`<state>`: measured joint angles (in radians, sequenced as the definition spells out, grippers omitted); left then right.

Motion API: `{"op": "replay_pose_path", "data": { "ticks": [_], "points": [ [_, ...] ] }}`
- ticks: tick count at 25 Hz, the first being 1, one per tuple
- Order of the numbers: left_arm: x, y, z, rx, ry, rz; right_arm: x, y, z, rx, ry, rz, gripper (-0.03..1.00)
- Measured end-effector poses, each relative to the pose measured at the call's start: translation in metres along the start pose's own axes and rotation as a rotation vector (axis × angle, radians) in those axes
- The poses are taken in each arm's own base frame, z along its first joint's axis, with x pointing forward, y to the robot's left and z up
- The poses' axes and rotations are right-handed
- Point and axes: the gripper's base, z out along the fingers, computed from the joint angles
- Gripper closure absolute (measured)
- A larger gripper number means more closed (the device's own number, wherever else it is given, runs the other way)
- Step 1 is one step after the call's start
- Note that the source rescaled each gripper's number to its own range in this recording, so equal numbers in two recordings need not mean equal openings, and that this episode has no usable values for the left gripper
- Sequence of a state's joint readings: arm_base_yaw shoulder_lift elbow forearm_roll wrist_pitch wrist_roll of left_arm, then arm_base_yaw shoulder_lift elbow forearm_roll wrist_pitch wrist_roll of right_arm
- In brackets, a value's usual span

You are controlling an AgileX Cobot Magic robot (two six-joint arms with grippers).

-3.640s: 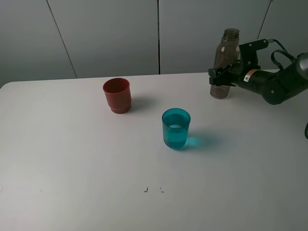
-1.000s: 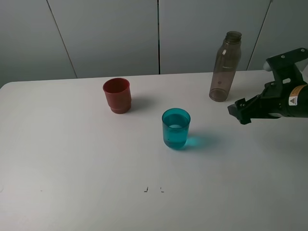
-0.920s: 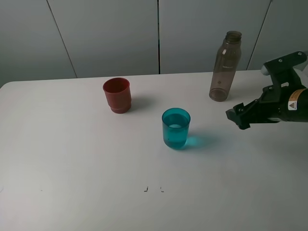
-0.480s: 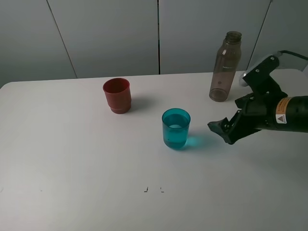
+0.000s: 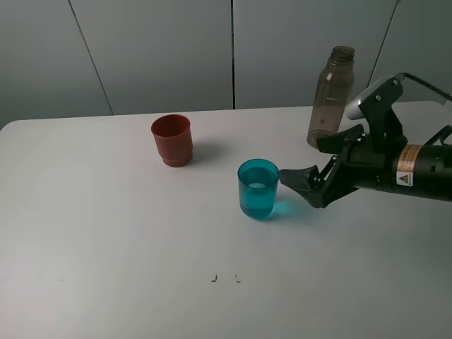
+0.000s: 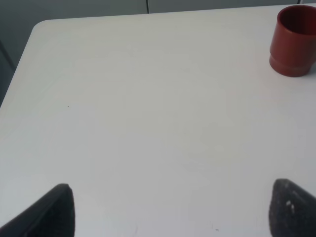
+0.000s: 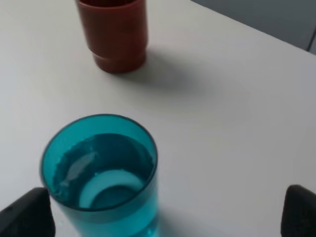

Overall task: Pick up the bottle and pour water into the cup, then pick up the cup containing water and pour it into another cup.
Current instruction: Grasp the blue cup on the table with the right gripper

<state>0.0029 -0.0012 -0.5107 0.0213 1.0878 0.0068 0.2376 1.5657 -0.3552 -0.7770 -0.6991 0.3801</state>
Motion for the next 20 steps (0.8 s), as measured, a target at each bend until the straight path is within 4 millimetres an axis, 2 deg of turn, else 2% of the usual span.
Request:
{"op": "replay_pose_path", "data": {
  "ticks": [5, 12, 20],
  "points": [
    [0.0, 0.0, 0.0, 0.0, 0.0, 0.0, 0.015, 0.002, 0.009, -0.04, 0.055, 0.023, -0.03],
    [0.0, 0.0, 0.0, 0.0, 0.0, 0.0, 0.038, 0.007, 0.021, -0.137, 0.137, -0.063, -0.03],
    [0.0, 0.0, 0.0, 0.0, 0.0, 0.0, 0.042, 0.003, 0.033, -0.158, 0.142, -0.093, -0.03]
  ]
}}
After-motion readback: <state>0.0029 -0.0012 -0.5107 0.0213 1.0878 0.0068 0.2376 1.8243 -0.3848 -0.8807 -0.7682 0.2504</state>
